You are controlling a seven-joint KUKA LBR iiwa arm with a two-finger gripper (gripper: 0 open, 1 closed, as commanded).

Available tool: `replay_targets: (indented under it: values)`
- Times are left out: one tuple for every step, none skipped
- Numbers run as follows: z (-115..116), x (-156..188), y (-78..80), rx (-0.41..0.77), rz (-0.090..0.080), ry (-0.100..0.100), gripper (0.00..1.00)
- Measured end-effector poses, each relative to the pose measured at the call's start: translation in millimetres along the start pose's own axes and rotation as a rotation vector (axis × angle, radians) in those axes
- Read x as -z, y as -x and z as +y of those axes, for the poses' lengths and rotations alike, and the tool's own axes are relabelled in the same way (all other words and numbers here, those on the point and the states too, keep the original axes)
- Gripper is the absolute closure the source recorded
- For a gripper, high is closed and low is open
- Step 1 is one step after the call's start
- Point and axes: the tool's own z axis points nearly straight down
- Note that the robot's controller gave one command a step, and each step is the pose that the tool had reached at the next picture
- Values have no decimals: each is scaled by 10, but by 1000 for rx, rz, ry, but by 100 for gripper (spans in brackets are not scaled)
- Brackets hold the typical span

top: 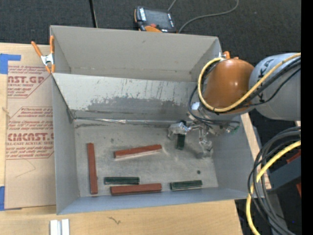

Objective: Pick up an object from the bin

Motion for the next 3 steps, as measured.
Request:
replay_targets:
  values:
    - [4, -1, 11, -2, -3, -1, 0]
    - [4, 0, 12, -2, -3, -1, 100]
    - [4, 416, 28, -3, -4, -5, 100]
